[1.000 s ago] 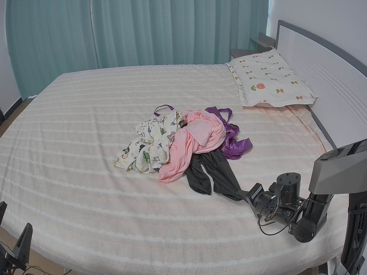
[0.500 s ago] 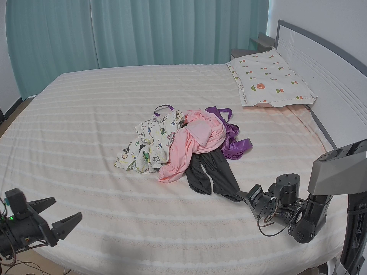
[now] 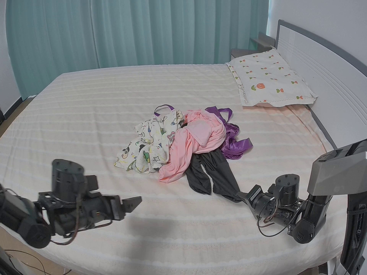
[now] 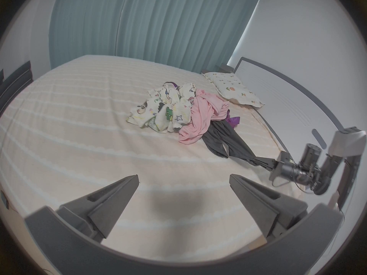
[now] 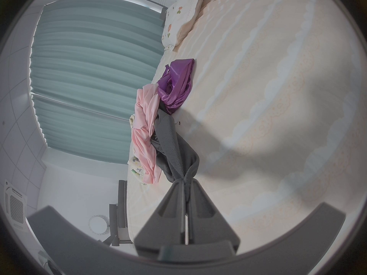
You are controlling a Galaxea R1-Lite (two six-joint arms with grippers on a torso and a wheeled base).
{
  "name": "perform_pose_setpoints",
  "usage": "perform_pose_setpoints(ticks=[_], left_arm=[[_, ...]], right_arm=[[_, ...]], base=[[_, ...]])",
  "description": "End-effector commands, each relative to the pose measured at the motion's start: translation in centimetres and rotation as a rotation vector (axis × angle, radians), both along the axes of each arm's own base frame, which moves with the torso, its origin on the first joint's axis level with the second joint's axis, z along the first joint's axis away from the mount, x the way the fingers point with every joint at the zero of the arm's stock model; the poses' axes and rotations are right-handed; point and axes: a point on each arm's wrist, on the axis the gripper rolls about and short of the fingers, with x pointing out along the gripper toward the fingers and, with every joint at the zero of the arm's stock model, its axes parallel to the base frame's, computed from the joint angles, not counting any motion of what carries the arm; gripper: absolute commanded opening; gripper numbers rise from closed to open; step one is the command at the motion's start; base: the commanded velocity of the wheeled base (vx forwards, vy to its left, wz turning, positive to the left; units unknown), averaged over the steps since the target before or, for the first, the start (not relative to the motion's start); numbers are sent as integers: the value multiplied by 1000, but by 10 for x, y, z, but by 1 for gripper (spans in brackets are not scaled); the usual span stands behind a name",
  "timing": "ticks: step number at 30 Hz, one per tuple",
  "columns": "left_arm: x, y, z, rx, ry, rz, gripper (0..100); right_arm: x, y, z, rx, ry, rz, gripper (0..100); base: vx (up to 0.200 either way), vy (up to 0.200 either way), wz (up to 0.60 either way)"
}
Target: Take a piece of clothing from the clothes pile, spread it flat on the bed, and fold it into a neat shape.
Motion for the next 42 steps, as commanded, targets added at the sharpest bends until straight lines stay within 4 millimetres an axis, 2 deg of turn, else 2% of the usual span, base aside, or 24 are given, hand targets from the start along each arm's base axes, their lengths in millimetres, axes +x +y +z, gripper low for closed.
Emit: perform_pose_setpoints(ticks=[1, 10, 13, 23, 28, 34, 37, 42], left_arm=[[64, -97, -66, -29, 57, 28, 100], [103, -126, -79, -77, 10, 54, 100], [115, -135, -90, -98, 8, 60, 100], [138, -139, -79, -213, -6, 34, 100], [159, -138, -88, -257, -3, 82, 100], [181, -153, -102, -246, 40, 66, 100], [184, -162, -97, -256, 37, 58, 100], [186, -172, -101, -266, 39, 47, 100]], right_arm=[[0, 1, -1, -2, 0, -3, 0], [1, 0, -1, 3, -12, -6, 0], [0, 0, -3, 4, -19, -5, 0], [-1, 0, -2, 6, -20, -7, 0], [0, 0, -2, 7, -22, -9, 0], [0, -1, -2, 7, -23, -10, 0], [1, -1, -1, 9, -26, -12, 0], [2, -1, 0, 13, -32, -15, 0]], base=[[0, 0, 0], [0, 0, 0], [0, 0, 0], [0, 0, 0], [0, 0, 0], [0, 0, 0], [0, 0, 0], [0, 0, 0]])
